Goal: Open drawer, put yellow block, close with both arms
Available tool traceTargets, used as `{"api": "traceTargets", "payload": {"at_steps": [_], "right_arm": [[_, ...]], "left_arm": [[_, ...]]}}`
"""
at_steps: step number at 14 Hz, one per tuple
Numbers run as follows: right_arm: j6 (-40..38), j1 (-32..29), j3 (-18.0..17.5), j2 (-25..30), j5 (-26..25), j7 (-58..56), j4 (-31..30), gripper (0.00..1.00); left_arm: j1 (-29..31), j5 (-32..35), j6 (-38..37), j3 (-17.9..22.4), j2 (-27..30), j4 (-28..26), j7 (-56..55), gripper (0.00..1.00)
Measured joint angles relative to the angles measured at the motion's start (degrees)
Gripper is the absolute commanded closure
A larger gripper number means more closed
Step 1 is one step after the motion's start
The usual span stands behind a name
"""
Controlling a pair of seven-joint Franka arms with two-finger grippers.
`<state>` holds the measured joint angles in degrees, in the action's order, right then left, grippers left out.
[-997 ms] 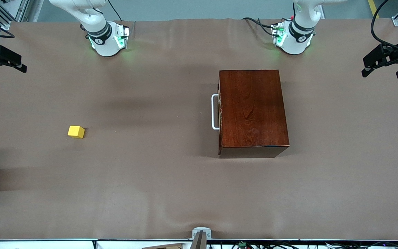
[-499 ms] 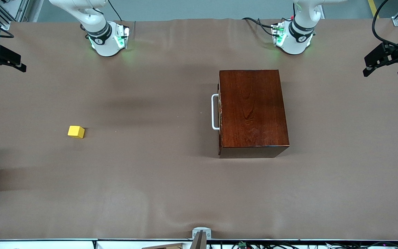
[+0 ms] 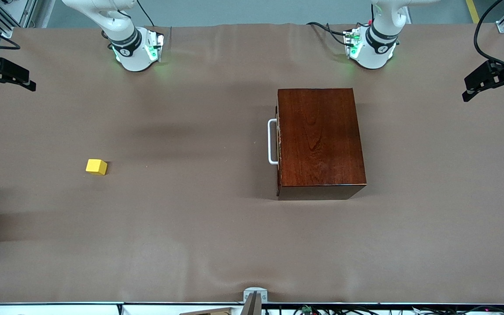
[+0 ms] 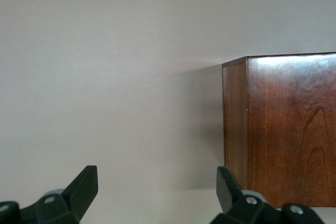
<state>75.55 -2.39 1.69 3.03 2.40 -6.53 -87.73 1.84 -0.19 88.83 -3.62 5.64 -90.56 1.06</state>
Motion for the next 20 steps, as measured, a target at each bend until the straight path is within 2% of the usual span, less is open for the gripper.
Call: {"api": "traceTargets", "payload": {"at_steps": [4,7,11,16,20], "right_arm": [[0.0,0.0,-0.1,-0.1,0.0,-0.1,0.0,0.00],[0.0,0.0,-0.1,-0.2,0.0,-0.1,-0.1,0.00],[0.0,0.0,0.0,-0.7,-0.1,-0.1,-0.3,0.00],[0.0,-0.1,0.1,-0.7,-0.1,-0.1,-0.3,0.00],[0.0,-0.1,0.1,-0.9,-0.1,-0.1,-0.5,0.00]], "left_arm": [[-0.8,0.0,-0.1,-1.1,-1.6,0.0,0.0,0.00],[-4.3,0.0,0.1,-3.7,-4.6,1.0,-3.1,0.00],[-8.2,0.0,0.3,-6.8,-11.1,6.4,-7.0,0.00],[-16.3,0.0,1.0,-7.1,-19.1,13.3,-19.7,0.00],[-24.2,0.0,1.1,-6.8,-24.0,16.1,-26.1,0.00]]}}
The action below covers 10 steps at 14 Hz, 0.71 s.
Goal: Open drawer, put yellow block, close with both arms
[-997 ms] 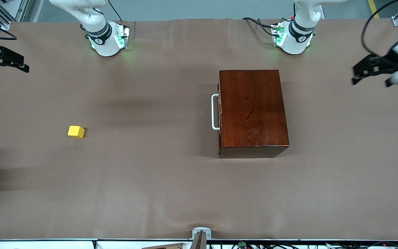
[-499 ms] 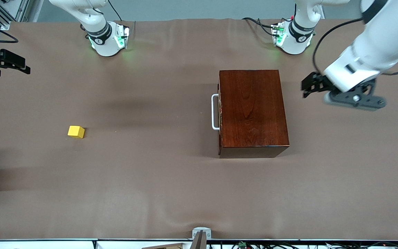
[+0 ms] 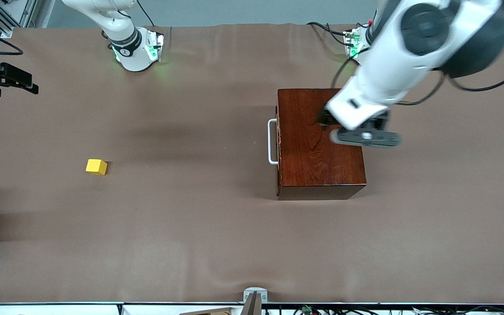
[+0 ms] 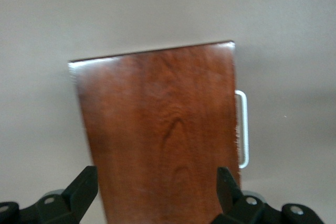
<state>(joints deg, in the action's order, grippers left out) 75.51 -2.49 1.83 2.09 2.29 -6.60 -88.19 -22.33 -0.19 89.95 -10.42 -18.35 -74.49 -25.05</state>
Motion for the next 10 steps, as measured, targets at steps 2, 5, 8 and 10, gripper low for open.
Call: {"api": "traceTargets", "payload": {"at_steps": [2,5,8,10], "right_arm": [[0.0,0.0,0.0,-0.3,0.0,0.0,0.0,0.00],[0.0,-0.3,0.2,-1.2,-0.1,0.0,-0.1,0.00],[0.1,-1.5,0.2,-2.5,-0.2,0.0,-0.1,0.00],[0.2,-1.8,0.2,-2.9,-1.1,0.0,-0.1,0.00]], "left_arm": [[-4.4,0.1,1.1,0.1,-3.0,1.6,-3.0,0.00],[-11.4,1.7,5.1,0.5,-8.2,3.6,-5.5,0.00],[-18.3,2.1,10.0,3.1,-13.3,4.2,-9.1,0.00],[-24.4,2.1,11.5,7.9,-16.7,4.9,-11.6,0.00]]}}
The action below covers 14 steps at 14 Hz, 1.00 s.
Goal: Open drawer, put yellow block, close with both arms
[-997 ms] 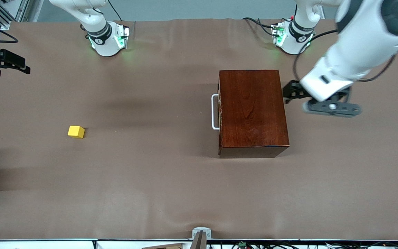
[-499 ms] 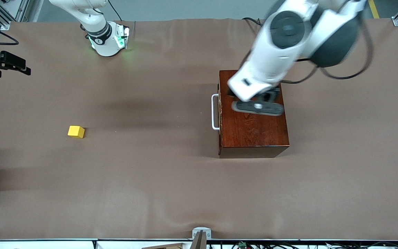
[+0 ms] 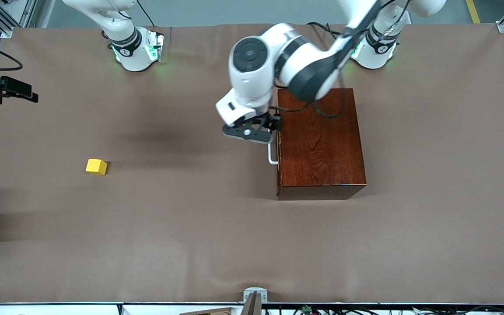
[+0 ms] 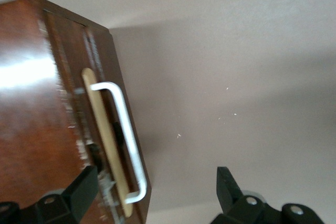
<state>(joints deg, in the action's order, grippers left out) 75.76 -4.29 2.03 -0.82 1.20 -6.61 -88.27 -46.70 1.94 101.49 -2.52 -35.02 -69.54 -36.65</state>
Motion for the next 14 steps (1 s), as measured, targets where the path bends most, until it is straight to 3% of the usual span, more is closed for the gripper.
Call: {"api": "traceTargets", "payload": {"at_steps": [2,4,8,14], "right_arm": [[0.1,-0.1,0.0,-0.6,-1.3,0.0,0.0,0.00],[0.4,-0.2,0.0,-1.8,-2.5,0.0,0.0,0.00],[1.7,-2.9,0.0,-5.3,-2.6,-0.1,0.0,0.00],[2.1,-4.3,0.0,-8.6,-2.6,-0.2,0.2,0.00]], "left_arm": [[-7.2,0.0,0.2,6.9,-3.0,0.9,-1.6,0.00],[-11.2,0.1,0.2,10.7,-5.0,1.8,-2.1,0.00],[-13.2,0.2,0.0,12.4,-7.0,2.0,-4.2,0.00],[-13.9,6.2,-0.7,12.6,-9.4,1.9,-4.7,0.00]]}}
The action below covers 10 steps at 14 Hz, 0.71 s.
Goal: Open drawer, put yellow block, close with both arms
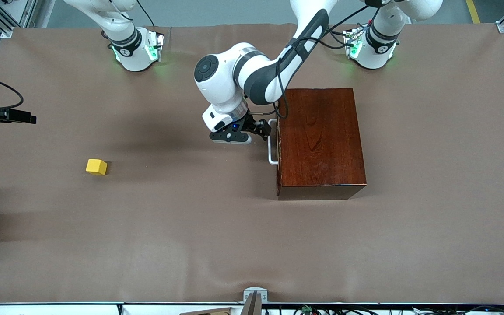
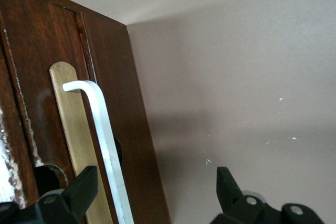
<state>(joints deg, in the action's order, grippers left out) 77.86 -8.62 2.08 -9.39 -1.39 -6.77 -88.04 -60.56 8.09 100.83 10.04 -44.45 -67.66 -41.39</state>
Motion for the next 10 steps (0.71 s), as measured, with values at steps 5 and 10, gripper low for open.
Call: {"api": "traceTargets", "payload": {"at_steps": [5,10], "right_arm": [[0.0,-1.2,0.0,-1.9,2.1,0.6,0.0,0.00],[2.1,-1.2,-0.1,-6.7,4.4,3.3,0.0,0.00]], "left_arm": [[-0.1,0.1,-2.4,0.0,-0.7,0.0,-1.0,0.00],[-0.1,0.1,-2.7,0.0,-1.6,-0.1,-7.4,0.00]]}}
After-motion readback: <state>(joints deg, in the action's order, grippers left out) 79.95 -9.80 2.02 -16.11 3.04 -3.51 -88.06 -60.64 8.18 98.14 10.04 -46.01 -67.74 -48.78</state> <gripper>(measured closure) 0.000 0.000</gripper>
